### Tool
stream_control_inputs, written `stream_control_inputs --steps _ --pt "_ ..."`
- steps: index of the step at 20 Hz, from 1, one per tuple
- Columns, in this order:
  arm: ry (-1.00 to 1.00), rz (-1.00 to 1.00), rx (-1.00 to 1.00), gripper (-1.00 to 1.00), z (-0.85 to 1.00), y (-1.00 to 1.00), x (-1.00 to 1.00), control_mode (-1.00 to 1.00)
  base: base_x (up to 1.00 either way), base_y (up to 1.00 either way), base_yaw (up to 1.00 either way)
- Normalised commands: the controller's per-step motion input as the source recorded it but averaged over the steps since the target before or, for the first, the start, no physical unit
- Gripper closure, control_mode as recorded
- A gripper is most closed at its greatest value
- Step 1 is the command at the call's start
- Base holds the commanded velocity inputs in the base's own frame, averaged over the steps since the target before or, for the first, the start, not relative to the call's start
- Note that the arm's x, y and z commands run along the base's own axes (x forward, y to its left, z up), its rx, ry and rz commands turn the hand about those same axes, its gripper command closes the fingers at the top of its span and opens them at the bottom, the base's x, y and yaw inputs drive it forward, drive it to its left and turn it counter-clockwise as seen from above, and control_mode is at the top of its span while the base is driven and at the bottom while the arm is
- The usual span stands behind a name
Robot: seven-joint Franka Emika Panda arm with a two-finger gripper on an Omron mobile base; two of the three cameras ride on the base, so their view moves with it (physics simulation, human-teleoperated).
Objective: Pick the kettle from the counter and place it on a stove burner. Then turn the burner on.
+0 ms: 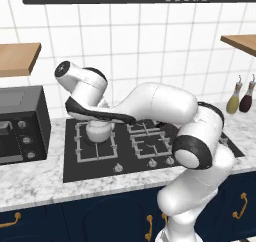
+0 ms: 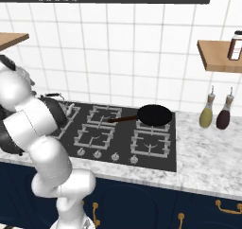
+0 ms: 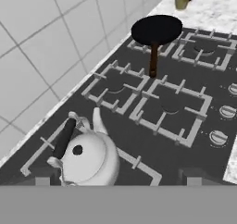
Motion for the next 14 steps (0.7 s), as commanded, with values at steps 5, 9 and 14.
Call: stream_control_inputs --steps 5,9,14 --pt "0.24 0.37 0.06 -1.0 -0.35 -0.72 -0.94 -1.0 0.0 0.0 0.0" --pt "0.63 0.52 0.0 -1.0 -0.88 -0.24 -0.4 -1.0 0.0 0.0 0.0" --pt "0.7 0.42 -0.18 -1.0 -1.0 0.17 0.19 -1.0 0.0 0.0 0.0"
